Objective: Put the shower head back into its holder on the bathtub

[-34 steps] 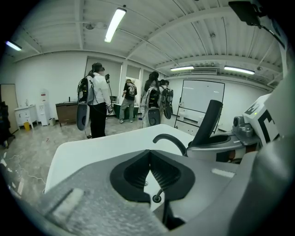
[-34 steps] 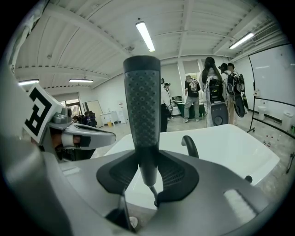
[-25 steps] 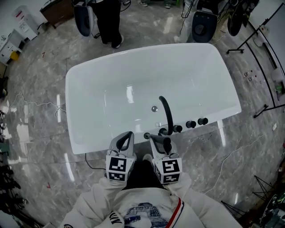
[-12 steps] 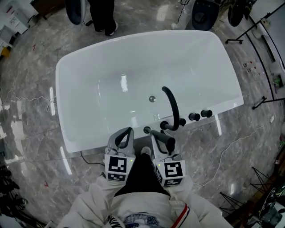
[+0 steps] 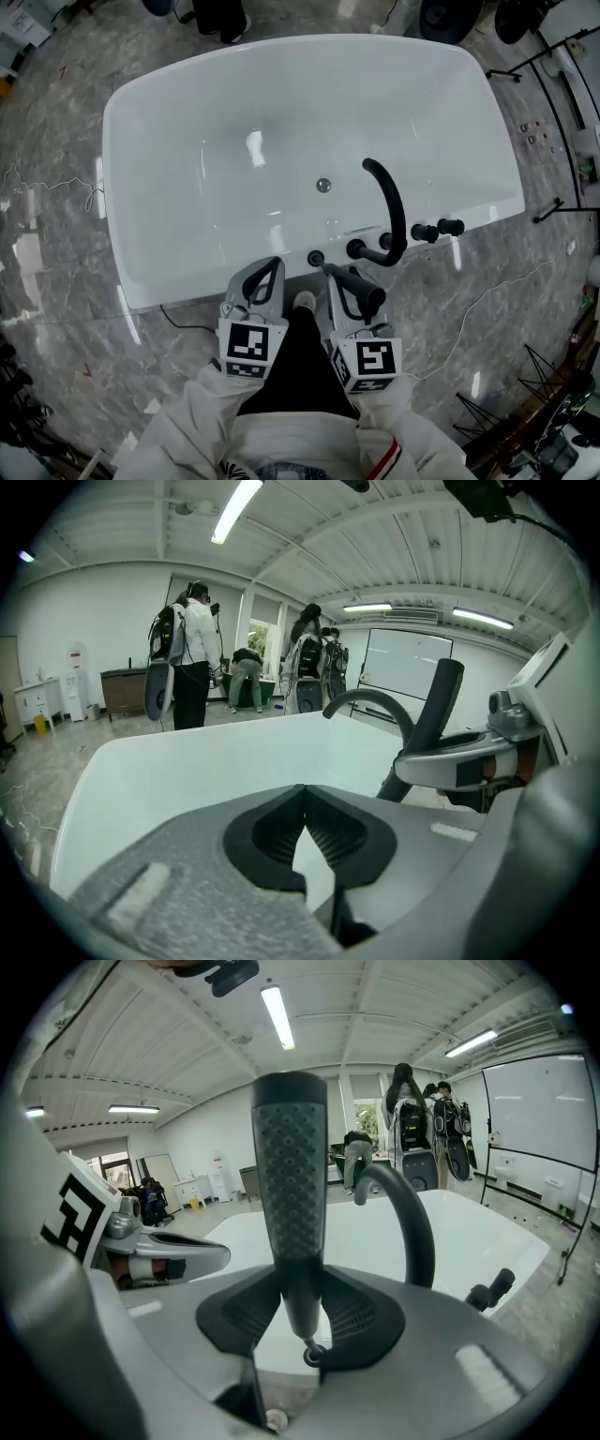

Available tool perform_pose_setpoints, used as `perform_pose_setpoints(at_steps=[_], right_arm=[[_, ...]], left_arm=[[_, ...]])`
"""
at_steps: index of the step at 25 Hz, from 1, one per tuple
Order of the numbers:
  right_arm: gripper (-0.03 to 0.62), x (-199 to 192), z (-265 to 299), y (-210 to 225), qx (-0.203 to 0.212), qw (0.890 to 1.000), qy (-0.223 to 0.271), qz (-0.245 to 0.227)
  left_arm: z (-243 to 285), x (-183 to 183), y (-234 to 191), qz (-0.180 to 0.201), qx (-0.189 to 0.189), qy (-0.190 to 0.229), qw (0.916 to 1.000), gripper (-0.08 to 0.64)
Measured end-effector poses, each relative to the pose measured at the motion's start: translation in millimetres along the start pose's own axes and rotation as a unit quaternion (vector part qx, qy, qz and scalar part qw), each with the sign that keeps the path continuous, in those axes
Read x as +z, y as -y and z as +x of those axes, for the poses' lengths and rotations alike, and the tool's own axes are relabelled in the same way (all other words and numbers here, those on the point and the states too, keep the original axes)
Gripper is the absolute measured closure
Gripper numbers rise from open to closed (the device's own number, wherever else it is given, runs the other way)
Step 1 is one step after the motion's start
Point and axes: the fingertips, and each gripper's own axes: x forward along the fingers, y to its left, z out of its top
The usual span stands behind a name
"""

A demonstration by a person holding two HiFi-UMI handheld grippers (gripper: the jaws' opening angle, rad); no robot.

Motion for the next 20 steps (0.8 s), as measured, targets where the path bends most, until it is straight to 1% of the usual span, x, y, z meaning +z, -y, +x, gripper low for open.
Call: perform_pose_setpoints(at_steps=[6, 13, 20], right_arm=[[0.454, -14.3, 15.2, -3.8, -0.007, 1.0, -0.004, 0.004], [0.454, -24.4, 25.4, 4.0, -0.02, 1.0, 0.003, 0.017], [0.454, -42.3, 37.0, 5.9, -0.025, 0.999, -0.003, 0.029]], left_arm=[[11.0, -11.3, -11.3, 0.002, -0.006, -0.003, 1.0, 0.56], [27.7, -30.3, 0.8, 0.0, -0.025, -0.016, 0.9996, 0.56], [39.2, -48.8, 3.6, -0.005, -0.033, -0.025, 0.9991, 0.56]])
